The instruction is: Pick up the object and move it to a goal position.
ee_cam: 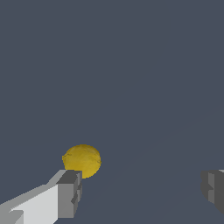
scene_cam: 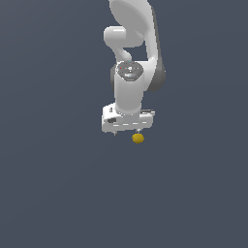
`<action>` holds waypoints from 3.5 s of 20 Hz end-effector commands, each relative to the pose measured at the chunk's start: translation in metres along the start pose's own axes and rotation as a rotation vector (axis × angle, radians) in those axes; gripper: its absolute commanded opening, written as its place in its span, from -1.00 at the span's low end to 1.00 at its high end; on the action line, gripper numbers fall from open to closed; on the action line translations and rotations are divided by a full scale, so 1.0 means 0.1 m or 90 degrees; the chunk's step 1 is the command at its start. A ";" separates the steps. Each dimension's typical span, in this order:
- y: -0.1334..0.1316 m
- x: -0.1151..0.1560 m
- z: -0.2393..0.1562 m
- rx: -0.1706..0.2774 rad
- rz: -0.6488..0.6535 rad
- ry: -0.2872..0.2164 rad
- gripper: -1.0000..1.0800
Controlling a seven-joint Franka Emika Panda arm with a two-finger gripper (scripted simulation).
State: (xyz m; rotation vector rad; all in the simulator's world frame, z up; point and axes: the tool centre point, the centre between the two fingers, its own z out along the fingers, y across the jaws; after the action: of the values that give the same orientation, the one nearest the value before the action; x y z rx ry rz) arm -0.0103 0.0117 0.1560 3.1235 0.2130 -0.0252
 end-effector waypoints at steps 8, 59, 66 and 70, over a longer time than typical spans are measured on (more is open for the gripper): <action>-0.33 -0.16 0.39 -0.001 -0.177 0.004 0.92; -0.68 -0.39 1.25 0.002 -0.371 0.013 -1.00; -0.50 -0.41 1.02 0.002 -0.371 0.013 -1.00; -0.31 -0.43 0.77 0.002 -0.371 0.012 -1.00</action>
State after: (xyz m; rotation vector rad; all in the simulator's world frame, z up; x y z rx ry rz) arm -0.0591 0.0437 0.0689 2.9401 1.1067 -0.0018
